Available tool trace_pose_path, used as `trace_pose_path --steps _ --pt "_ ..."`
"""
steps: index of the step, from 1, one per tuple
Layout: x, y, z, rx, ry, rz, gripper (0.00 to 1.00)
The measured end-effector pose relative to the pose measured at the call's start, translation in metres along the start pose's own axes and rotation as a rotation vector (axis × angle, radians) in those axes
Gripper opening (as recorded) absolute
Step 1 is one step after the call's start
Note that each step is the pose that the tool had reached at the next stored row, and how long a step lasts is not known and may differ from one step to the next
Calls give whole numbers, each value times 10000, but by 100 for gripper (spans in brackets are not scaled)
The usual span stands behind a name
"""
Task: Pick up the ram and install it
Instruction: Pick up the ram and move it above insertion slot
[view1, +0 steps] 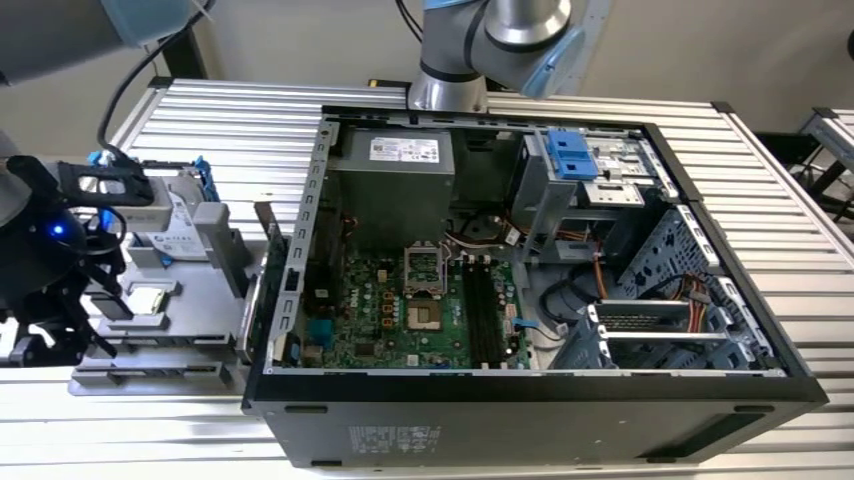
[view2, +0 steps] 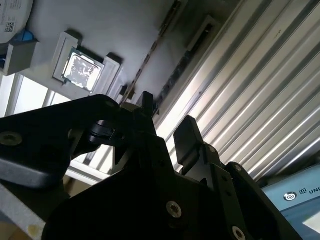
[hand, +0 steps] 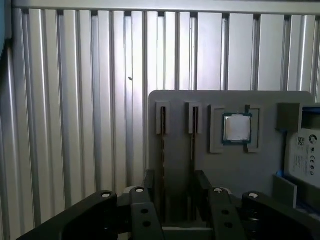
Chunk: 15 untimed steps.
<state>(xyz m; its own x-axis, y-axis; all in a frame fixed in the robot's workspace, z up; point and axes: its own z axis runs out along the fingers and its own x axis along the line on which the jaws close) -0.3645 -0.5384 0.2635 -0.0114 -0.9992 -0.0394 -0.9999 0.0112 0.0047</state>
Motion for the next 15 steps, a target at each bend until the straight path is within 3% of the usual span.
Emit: trace_pose_path --steps 7,15 --pt "4 -1 113 1 85 2 100" --pt "9 -2 249 11 121 1 100"
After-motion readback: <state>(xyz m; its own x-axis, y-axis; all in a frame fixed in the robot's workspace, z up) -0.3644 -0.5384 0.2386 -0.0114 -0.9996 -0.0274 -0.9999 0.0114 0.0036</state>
